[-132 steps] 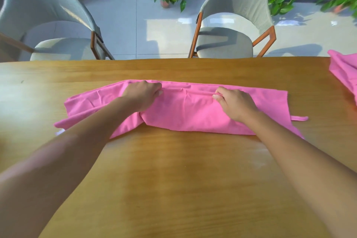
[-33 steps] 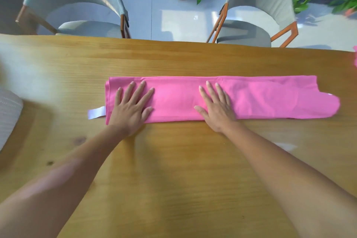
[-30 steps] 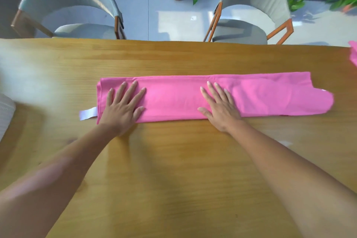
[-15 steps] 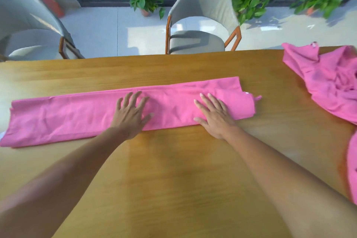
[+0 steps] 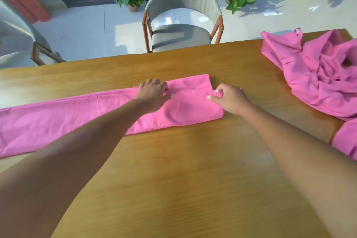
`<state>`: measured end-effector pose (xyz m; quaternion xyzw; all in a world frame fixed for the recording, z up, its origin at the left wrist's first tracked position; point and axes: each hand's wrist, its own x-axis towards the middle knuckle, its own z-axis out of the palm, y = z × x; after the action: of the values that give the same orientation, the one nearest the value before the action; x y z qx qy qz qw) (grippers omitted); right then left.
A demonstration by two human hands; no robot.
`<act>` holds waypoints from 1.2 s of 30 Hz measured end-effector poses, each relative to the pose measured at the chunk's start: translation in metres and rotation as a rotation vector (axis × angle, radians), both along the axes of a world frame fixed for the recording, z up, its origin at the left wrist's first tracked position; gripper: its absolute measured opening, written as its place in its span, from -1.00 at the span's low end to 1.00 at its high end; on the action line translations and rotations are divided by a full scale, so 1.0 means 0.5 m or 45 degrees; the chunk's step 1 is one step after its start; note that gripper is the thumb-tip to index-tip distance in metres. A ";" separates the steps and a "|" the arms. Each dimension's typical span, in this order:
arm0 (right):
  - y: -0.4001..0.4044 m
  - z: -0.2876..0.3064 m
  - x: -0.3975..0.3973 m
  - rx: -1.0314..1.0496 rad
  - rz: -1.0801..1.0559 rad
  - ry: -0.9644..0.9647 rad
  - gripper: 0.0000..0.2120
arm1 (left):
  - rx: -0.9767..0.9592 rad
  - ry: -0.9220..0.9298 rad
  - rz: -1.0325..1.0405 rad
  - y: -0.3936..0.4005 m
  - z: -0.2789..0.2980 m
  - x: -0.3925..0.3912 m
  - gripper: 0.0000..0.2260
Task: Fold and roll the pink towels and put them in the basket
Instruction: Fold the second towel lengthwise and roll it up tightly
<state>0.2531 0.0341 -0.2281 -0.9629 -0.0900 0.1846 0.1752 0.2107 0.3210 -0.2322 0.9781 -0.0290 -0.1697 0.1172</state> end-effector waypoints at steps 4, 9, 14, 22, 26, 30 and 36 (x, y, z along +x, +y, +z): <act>-0.010 0.020 0.005 0.389 -0.095 0.120 -0.80 | -0.030 0.240 -0.097 -0.002 0.023 0.032 -0.61; -0.004 0.045 0.002 0.815 -0.289 0.208 -0.83 | -0.210 0.592 0.005 -0.004 0.069 0.061 -0.35; 0.001 0.049 0.002 1.106 -0.478 0.342 -0.64 | -0.554 0.718 0.177 -0.010 0.092 0.091 -0.51; 0.023 0.040 0.028 1.214 -0.695 0.704 -0.39 | -0.741 0.242 0.007 -0.020 0.063 0.099 -0.81; 0.054 0.044 0.057 1.037 -0.602 0.320 -0.50 | -0.654 -0.029 0.053 -0.033 0.051 0.118 -0.85; 0.102 0.021 0.056 0.391 -0.487 -0.098 -0.45 | -0.288 -0.214 0.065 -0.053 0.024 0.113 -0.62; 0.187 -0.031 -0.071 0.102 0.127 -0.341 -0.40 | -0.205 -0.393 0.003 -0.012 -0.031 -0.030 -0.46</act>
<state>0.2178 0.1275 -0.2437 -0.9654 -0.1675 0.0593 0.1907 0.1958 0.3149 -0.2479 0.9800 -0.0589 -0.0146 0.1895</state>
